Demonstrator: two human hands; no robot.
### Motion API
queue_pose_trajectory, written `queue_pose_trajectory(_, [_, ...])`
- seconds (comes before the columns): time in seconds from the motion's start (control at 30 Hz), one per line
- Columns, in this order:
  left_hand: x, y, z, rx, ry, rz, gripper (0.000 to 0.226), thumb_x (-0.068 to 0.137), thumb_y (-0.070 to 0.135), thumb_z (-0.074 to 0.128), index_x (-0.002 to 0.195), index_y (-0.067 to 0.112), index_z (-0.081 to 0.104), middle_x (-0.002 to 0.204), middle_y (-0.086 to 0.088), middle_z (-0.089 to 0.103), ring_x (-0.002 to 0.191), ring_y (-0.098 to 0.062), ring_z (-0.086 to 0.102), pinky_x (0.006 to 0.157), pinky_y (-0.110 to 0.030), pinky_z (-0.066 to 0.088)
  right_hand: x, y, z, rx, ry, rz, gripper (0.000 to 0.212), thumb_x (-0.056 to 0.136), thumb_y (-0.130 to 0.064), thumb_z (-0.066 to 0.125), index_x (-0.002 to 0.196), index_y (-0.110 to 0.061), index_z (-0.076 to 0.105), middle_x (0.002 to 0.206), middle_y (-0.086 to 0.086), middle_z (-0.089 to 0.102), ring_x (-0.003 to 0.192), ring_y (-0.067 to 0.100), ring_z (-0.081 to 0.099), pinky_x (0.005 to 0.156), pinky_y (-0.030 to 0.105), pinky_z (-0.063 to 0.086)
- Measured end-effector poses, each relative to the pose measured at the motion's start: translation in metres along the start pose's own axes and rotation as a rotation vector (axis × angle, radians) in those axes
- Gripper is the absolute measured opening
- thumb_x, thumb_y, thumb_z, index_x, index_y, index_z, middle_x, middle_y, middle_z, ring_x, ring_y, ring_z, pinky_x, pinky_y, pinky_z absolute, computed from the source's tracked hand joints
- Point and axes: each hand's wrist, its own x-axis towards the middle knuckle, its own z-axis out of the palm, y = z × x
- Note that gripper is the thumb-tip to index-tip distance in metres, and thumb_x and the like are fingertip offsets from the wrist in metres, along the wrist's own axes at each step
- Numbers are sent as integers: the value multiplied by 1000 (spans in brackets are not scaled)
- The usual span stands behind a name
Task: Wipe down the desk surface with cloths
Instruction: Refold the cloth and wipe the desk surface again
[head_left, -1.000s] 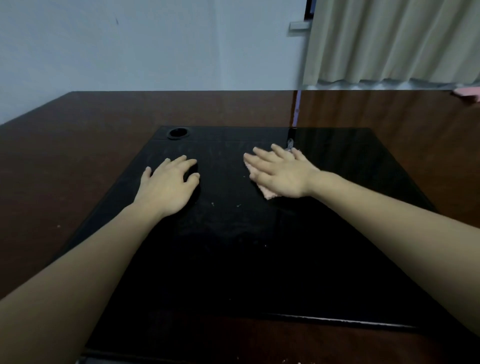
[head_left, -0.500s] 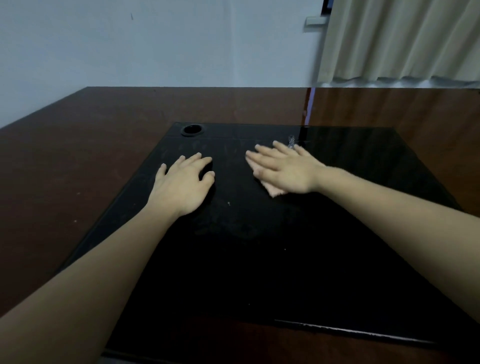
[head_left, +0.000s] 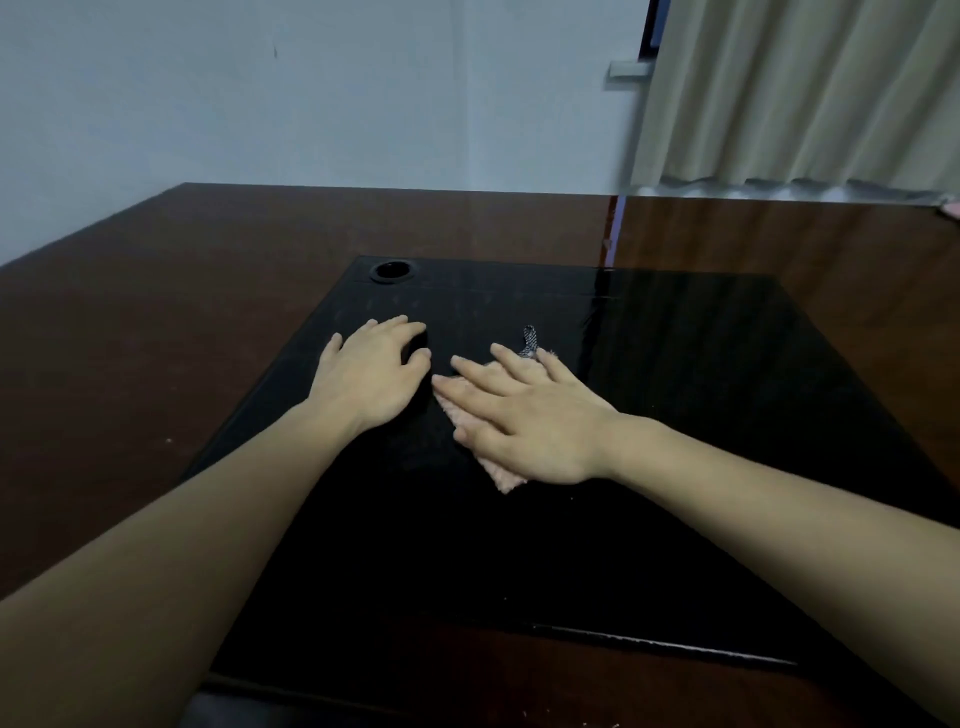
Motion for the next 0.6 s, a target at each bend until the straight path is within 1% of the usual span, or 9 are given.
queue_pose_trajectory(0.07, [-3,-4,-7,-20,7,-3,49,106,42,39,154,32,39,165,7,28,154,-23,20,123,-55,11,3,2,-3,18,-2,1,58,104,-62,18,157,-53,-3,168,-21,-10,155,16,-17,124,52,-10])
queue_pose_trajectory(0.17, [-10,-18,-21,-20,5,-22,49,106,41,39,154,33,38,165,8,27,154,-23,18,123,-56,10,25,14,-9,16,-11,43,58,104,-65,16,157,-54,-3,167,-22,-10,156,16,-14,124,51,-9])
queue_pose_trajectory(0.27, [-21,-38,-30,-21,-14,-46,48,107,40,39,155,33,37,166,8,26,154,-23,18,122,-57,9,59,30,-14,30,6,142,59,103,-67,16,158,-53,-2,168,-21,-8,157,20,-11,123,54,-6])
queue_pose_trajectory(0.4, [-34,-63,-35,-19,-32,-74,47,108,40,38,155,34,37,166,8,24,155,-24,15,124,-56,7,86,32,-19,33,28,236,59,104,-63,16,159,-49,0,170,-15,-6,157,27,-8,123,58,-5])
queue_pose_trajectory(0.5, [-37,-68,-32,-8,-20,-61,47,108,40,36,154,35,37,167,8,23,155,-22,14,125,-54,6,83,16,-19,31,6,197,59,104,-63,16,159,-49,-2,169,-15,-7,157,27,-10,123,58,-6])
queue_pose_trajectory(0.6, [-35,-66,-29,14,-8,-60,47,107,41,35,155,36,36,167,7,23,155,-23,14,124,-54,6,60,-15,-12,-4,-21,58,59,104,-63,16,158,-51,-4,168,-18,-10,156,22,-14,123,56,-8])
